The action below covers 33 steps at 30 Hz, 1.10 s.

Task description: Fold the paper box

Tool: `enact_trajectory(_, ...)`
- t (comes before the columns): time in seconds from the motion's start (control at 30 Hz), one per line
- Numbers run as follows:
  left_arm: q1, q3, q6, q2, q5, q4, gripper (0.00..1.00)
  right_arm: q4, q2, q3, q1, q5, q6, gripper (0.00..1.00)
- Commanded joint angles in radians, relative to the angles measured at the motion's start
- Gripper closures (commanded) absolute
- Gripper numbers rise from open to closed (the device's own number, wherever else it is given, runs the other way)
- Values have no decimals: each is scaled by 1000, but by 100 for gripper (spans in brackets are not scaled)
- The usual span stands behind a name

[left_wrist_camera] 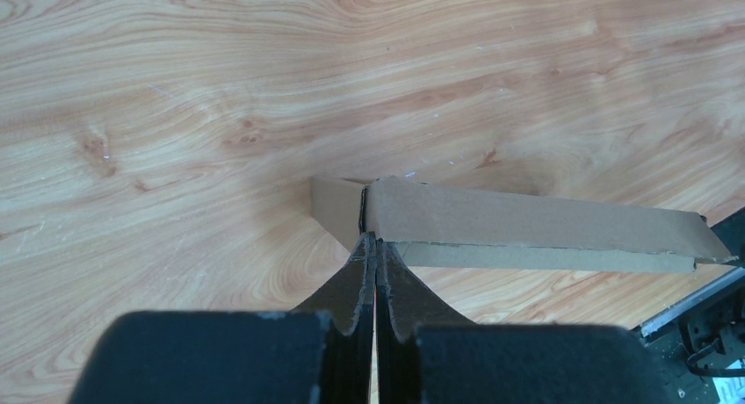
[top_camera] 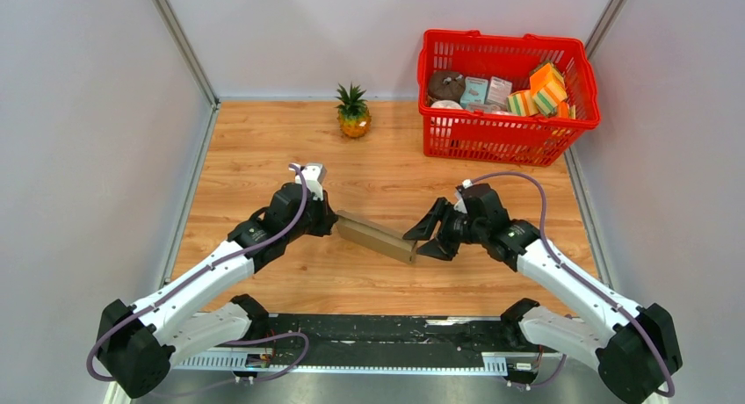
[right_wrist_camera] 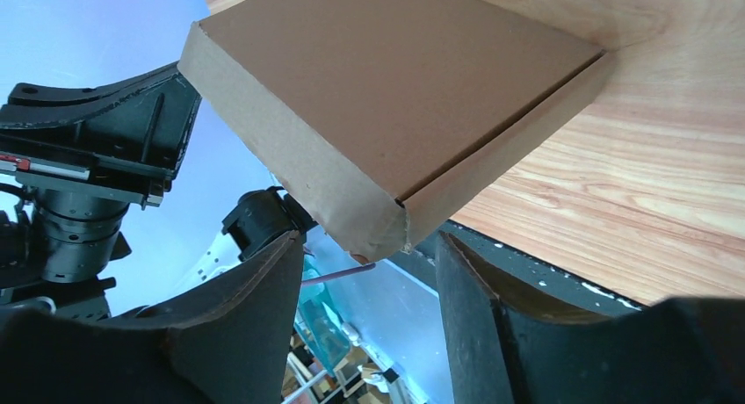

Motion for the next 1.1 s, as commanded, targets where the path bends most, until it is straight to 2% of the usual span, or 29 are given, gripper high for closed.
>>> enact_trajectory(0.0, -9, -3, -11, -1, -6, -35, 100, 108, 12, -30, -8, -66, 88, 41)
enact_trajectory(0.07, -9, -2, -11, 1, -5, -36, 100, 131, 27, -39, -8, -71, 98, 43)
enact_trajectory(0.13, -9, -3, -11, 1, -3, -35, 100, 142, 39, -44, -11, -73, 94, 51)
enact_trajectory(0.3, -7, -6, -9, -15, 1, -39, 99, 148, 74, -48, -16, -59, 64, 62)
enact_trajectory(0.4, -9, -8, -6, -47, 6, -45, 80, 148, 96, -51, -22, -54, 39, 64)
enact_trajectory(0.43, -7, -5, 0, -59, 9, -52, 71, 149, 104, -51, -25, -50, 33, 65)
enact_trajectory(0.5, -6, 6, 9, -100, 8, -88, 61, 148, 111, -53, -28, -50, 18, 65)
enact_trajectory(0.53, -6, 14, 15, -114, 8, -105, 51, 151, 120, -53, -30, -51, 15, 65)
enact_trajectory(0.67, 39, 69, 15, -171, 6, -196, 36, 151, 137, -47, -31, -57, -22, 66)
enact_trajectory(0.77, 158, 74, -26, -173, 194, -170, 35, 146, 140, -41, -33, -53, -42, 66)
enact_trajectory(0.87, 244, 74, -51, -131, 288, -115, 34, 129, 142, -25, -33, -45, -68, 66)
enact_trajectory(1.0, 278, 75, -74, -32, 377, -39, 36, 116, 137, -13, -33, -39, -91, 66)
enact_trajectory(1.07, 287, 71, -80, -4, 391, -7, 41, 108, 136, -7, -34, -31, -105, 66)
